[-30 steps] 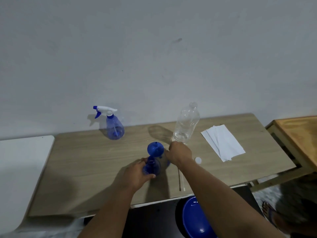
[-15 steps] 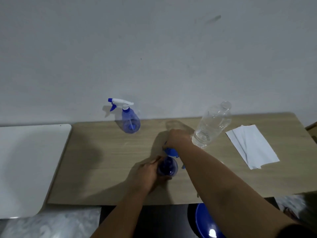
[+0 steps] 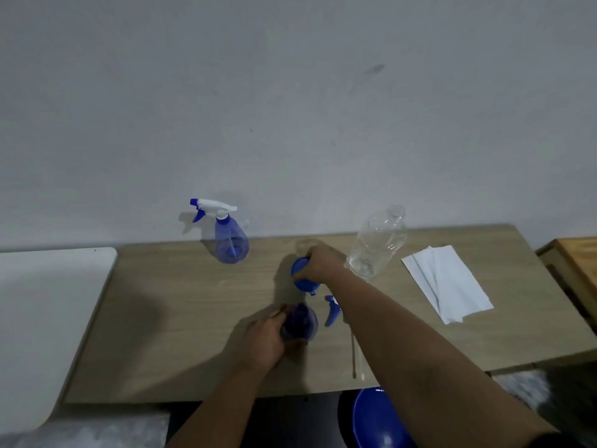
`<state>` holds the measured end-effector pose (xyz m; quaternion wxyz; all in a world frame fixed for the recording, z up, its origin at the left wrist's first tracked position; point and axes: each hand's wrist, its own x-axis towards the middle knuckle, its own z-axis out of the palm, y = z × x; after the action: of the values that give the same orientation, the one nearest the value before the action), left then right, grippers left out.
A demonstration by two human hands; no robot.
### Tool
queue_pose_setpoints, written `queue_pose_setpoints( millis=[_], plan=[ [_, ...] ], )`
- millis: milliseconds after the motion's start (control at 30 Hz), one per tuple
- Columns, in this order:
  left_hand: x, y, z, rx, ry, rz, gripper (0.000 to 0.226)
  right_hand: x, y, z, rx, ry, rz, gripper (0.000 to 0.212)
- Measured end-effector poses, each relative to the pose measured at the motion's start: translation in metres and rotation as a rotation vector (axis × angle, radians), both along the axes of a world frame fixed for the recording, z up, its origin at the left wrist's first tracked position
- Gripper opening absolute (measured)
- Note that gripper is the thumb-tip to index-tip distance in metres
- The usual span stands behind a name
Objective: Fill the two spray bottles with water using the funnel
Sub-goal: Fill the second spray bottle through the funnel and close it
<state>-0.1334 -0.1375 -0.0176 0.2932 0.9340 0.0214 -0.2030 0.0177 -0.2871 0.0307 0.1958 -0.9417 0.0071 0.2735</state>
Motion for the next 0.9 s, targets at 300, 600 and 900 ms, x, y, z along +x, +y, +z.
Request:
queue_pose_setpoints(
  millis=[300, 600, 900],
  plan=[
    [-0.002, -0.008, -0.017, -0.101, -0.043, 0.089, 0.036, -0.039, -0.016, 0.037, 0.722, -0.026, -0.457, 0.075],
    [-0.008, -0.016, 0.007, -0.13, -0.04, 0.038, 0.037, -0.108, -0.018, 0.022, 0.938, -0.339, -0.396, 0.052],
    [-0.007, -0.015, 0.005, -0.126, 0.01, 0.068, 0.036, -0.141, -0.028, -0.006, 0.893, -0.437, -0.274, 0.053]
  ],
)
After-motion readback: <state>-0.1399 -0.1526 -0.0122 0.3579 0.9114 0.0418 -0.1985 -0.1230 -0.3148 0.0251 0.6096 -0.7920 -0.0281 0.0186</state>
